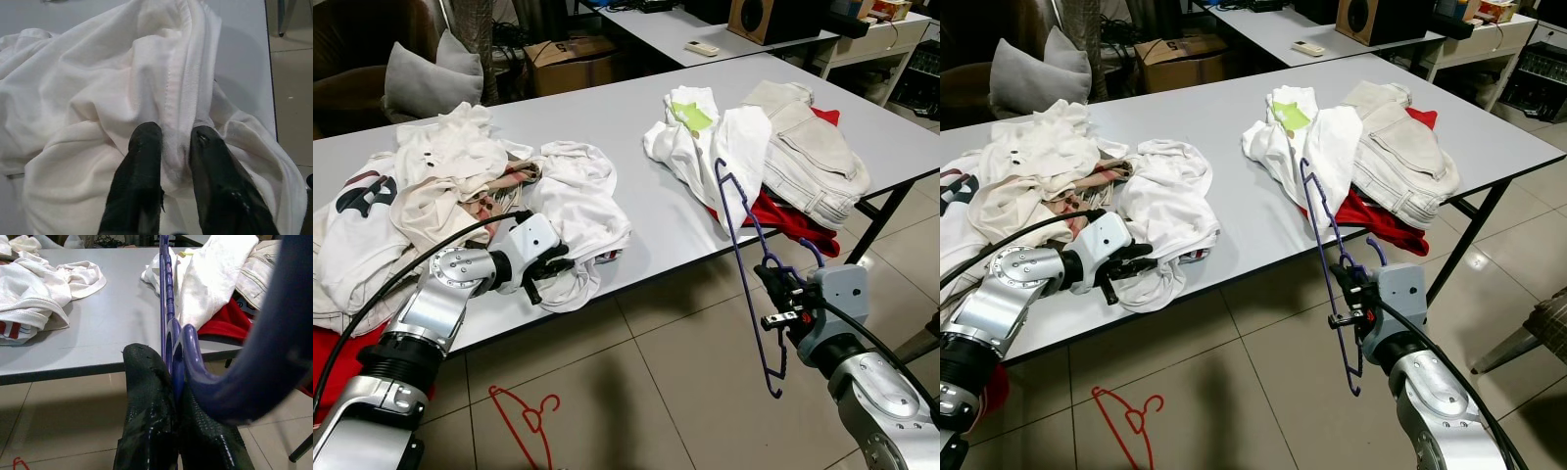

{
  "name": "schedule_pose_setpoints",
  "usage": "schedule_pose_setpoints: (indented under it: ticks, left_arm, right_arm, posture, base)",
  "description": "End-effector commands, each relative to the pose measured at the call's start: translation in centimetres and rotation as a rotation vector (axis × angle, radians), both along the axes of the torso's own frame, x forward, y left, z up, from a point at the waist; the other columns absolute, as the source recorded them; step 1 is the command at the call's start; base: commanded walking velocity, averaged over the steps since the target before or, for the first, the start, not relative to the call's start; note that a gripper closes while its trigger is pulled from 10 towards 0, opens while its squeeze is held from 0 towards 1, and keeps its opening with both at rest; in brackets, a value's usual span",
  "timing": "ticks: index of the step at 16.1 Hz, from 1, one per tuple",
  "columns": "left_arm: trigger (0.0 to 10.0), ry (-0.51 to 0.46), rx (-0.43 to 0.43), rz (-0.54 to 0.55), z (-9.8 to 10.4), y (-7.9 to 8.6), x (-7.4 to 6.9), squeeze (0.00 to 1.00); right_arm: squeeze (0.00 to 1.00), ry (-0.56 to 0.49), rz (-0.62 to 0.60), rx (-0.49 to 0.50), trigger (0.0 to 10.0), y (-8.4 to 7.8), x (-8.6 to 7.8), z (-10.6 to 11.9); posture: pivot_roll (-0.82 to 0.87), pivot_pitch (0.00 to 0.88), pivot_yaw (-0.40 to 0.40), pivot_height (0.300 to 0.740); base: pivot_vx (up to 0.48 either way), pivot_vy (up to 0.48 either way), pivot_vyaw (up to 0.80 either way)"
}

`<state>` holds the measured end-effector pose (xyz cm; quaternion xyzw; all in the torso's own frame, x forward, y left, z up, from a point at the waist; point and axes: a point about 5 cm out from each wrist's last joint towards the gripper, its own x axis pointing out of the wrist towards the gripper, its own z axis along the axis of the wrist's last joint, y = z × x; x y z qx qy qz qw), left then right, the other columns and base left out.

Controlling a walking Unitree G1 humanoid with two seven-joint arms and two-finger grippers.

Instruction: Hang hanger

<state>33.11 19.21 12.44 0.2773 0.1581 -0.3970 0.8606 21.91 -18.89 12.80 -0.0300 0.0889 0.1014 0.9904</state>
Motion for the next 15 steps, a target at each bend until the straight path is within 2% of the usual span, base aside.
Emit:
schedule_pose_setpoints:
  ticks: [1,8,12,15]
  left_arm:
    - [0.0,-0.038,0.015,0.005,0.7,0.0,0.4,0.0]
    - [0.0,-0.061,0.057,0.012,0.7,0.2,0.5,0.0]
    - [0.0,-0.086,0.025,0.043,1.2,0.4,0.4,0.0]
    - [0.0,-0.15,-0.051,0.086,3.2,-0.1,1.0,0.0]
  right_arm:
    - [0.0,0.0,0.008,0.004,10.0,0.1,0.1,0.0]
    - [0.0,-0.005,0.016,0.014,10.0,0.3,0.4,0.0]
    - [0.0,-0.007,0.037,0.017,10.0,0.2,0.5,0.1]
    - [0.0,-0.023,0.134,0.031,10.0,-0.5,0.0,1.2]
  posture:
    - [-0.24,0.0,0.038,0.74]
    - [-0.23,0.0,0.031,0.74]
    - [-0.22,0.0,0.031,0.74]
    - [-0.23,0.0,0.055,0.74]
  base:
    - [0.0,0.0,0.0]
    - [0.0,0.0,0.0]
    - [0.0,0.0,0.0]
    - [0.0,0.0,0.0]
